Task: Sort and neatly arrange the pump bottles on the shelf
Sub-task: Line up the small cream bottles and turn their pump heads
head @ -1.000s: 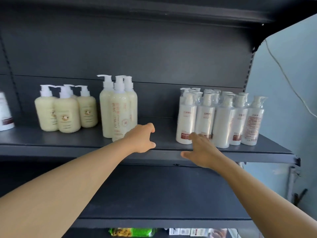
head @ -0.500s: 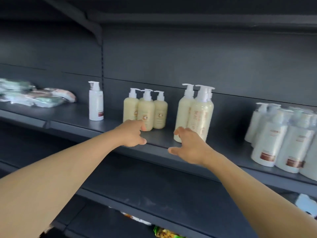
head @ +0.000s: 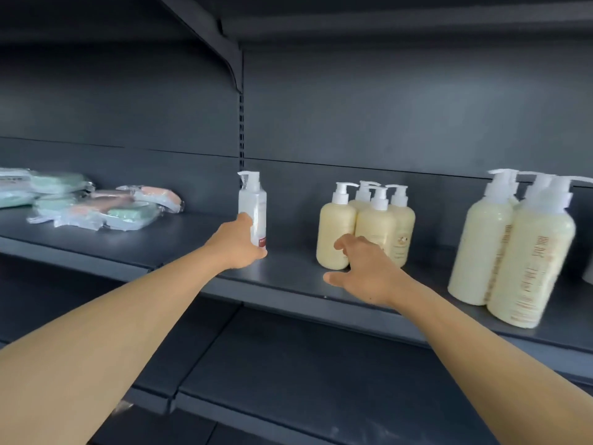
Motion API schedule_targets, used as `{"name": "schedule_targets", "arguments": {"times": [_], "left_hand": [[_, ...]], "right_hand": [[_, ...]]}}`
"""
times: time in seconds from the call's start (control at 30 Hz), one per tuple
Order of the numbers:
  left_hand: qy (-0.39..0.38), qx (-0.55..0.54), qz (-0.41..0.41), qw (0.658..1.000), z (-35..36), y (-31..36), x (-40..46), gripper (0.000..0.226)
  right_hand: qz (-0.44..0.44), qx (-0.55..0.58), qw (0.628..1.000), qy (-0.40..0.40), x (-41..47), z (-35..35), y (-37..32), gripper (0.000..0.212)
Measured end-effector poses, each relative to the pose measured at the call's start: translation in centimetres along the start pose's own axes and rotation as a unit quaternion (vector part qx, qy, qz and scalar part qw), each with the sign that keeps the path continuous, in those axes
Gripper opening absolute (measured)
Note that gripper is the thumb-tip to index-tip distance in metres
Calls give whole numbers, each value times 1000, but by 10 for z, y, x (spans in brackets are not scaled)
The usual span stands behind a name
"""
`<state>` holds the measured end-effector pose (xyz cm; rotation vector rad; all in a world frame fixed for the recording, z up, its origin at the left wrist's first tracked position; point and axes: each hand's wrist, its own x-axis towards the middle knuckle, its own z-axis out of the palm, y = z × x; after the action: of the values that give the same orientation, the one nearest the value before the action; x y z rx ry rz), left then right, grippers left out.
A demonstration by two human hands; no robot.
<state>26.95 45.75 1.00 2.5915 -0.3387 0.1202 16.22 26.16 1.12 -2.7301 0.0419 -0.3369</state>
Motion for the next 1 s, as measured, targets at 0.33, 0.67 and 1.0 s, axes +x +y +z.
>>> {"name": "schedule_targets", "arguments": {"times": [0.33,0.67,1.0], "left_hand": [[49,-127,-6,991,11,-31,87,65],[69,-176,-16,982,23,-28,108,65],[-21,-196,115,974,22,8,49,59]], "right_hand": [[85,-11,996,-2,42,35,-17,60],[99,-16,995,20,48,36,-8,62],[74,46,991,97,40,-1,-17,66]]}}
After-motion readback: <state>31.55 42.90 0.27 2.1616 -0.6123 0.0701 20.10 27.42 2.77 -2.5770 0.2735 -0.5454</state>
